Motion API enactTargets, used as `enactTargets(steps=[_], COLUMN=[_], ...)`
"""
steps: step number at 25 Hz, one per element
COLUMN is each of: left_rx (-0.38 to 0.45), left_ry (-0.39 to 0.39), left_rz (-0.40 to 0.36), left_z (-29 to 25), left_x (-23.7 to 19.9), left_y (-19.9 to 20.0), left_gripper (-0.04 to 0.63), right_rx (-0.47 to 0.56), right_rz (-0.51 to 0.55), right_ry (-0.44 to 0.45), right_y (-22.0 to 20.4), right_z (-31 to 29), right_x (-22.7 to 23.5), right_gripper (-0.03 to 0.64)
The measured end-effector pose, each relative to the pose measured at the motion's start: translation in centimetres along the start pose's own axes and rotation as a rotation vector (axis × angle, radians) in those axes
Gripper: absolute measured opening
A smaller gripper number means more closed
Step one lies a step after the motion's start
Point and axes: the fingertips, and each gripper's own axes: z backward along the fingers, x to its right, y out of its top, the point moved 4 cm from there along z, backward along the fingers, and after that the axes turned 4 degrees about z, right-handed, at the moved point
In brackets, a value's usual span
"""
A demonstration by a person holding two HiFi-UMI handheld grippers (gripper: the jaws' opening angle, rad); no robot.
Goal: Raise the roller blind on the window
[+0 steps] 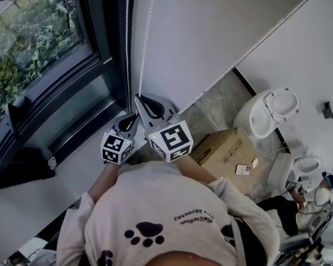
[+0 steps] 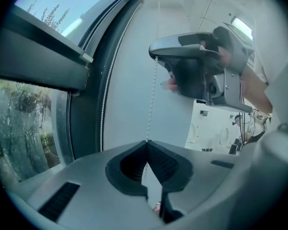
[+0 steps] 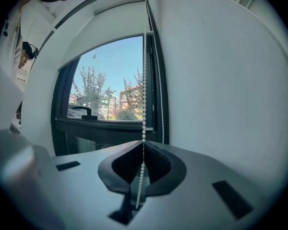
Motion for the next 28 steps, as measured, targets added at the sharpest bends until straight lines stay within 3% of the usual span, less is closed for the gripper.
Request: enactTargets(steps=[6, 10, 14, 16, 19, 23, 28], left_rx=[-0.064, -0.050, -0.043, -0.019, 0.026, 0.094, 0.168], left_ry=[0.023, 0.027, -0.019, -0.040, -0.047, -0.037, -0.017], left_rz=[0.016, 0.002, -0.007, -0.012, 0.013, 0.055, 0.048], left_z=[0.1, 0.4, 0.8, 1.5, 2.6, 4.4, 6.4], left_x=[-0.7, -0.7, 0.0, 0.4, 0.6, 0.7, 1.2], left_y=[-3.1, -4.0, -3.7, -2.9, -1.2, 1.9, 6.2], left_gripper=[0.008, 0.008, 0.009, 0.018, 0.086, 0.086, 0.086], right_rx=[-0.050, -0.052, -0.048, -0.045, -0.043, -0.040, -0.037], right_rz=[-0.020, -0.024, -0.022, -0.025, -0.023, -0.025, -0.025], right_ry=[0.012, 0.024, 0.024, 0.024, 0.025, 0.023, 0.021], right_y=[-3.1, -3.9, -3.7, -3.7, -3.7, -3.7, -3.8], right_z=[-0.2, -0.4, -0.2, -0.1, -0.1, -0.1, -0.1], right_x=[-0.7, -1.2, -1.2, -1.1, -1.1, -1.1, -1.1], right_gripper=[0.011, 0.011, 0.011, 0.011, 0.011, 0.011, 0.011])
